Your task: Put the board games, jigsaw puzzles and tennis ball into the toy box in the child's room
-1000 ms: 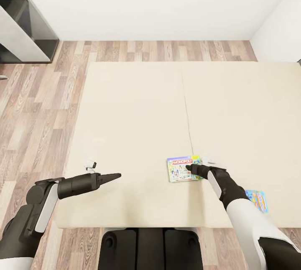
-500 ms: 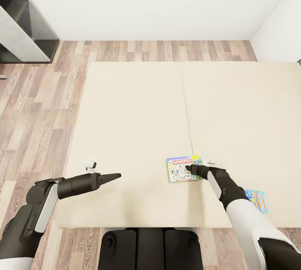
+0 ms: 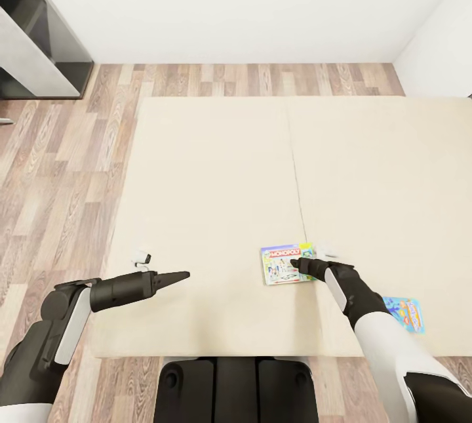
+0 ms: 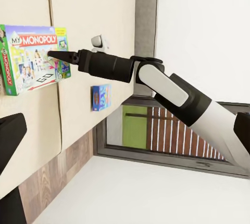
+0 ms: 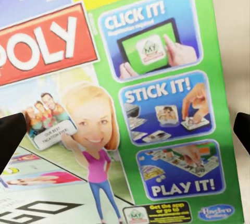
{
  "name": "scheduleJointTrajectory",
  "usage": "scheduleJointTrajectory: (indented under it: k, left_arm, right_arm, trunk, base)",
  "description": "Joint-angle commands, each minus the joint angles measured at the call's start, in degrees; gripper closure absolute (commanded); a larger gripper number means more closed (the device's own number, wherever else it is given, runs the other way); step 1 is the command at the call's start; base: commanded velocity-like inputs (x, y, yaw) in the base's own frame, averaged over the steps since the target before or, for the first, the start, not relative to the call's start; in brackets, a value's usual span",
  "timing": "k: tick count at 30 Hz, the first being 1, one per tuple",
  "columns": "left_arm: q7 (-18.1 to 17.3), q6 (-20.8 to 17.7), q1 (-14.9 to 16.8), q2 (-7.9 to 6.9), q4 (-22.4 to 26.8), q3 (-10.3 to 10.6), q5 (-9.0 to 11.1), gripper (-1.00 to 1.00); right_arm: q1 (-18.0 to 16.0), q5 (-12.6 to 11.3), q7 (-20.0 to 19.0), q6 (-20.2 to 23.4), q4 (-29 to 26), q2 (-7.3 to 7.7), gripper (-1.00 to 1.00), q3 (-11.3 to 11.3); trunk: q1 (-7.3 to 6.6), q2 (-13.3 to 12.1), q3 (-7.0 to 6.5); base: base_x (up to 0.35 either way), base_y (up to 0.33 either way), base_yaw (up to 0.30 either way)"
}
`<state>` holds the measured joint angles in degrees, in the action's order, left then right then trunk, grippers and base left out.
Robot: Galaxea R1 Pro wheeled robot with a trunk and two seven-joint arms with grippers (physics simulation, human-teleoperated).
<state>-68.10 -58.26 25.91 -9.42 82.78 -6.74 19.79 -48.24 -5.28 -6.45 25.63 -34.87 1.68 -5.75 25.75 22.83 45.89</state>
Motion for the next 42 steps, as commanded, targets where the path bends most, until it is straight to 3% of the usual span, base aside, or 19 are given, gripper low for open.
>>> scheduleJointTrajectory:
  k: [1,42]
  left_arm:
    - [-0.11,-0.35,0.02,0.0,0.01,-0.02,0.07,-1.0]
    - [-0.11,-0.3,0.02,0.02,0.01,0.0,0.07,-1.0]
  right_arm:
    - [-0.01,-0.52,-0.06,0.32,-0.07,-0.01,-1.0,-0.14]
    - [-0.01,-0.52,-0.06,0.38,-0.03,-0.1,-1.0,-0.15]
  trunk:
    - [0.03,0.09,0.06]
    - [0.03,0.09,0.06]
  base:
    - [0.0,0.004,0.0]
    - [0.0,0.013,0.0]
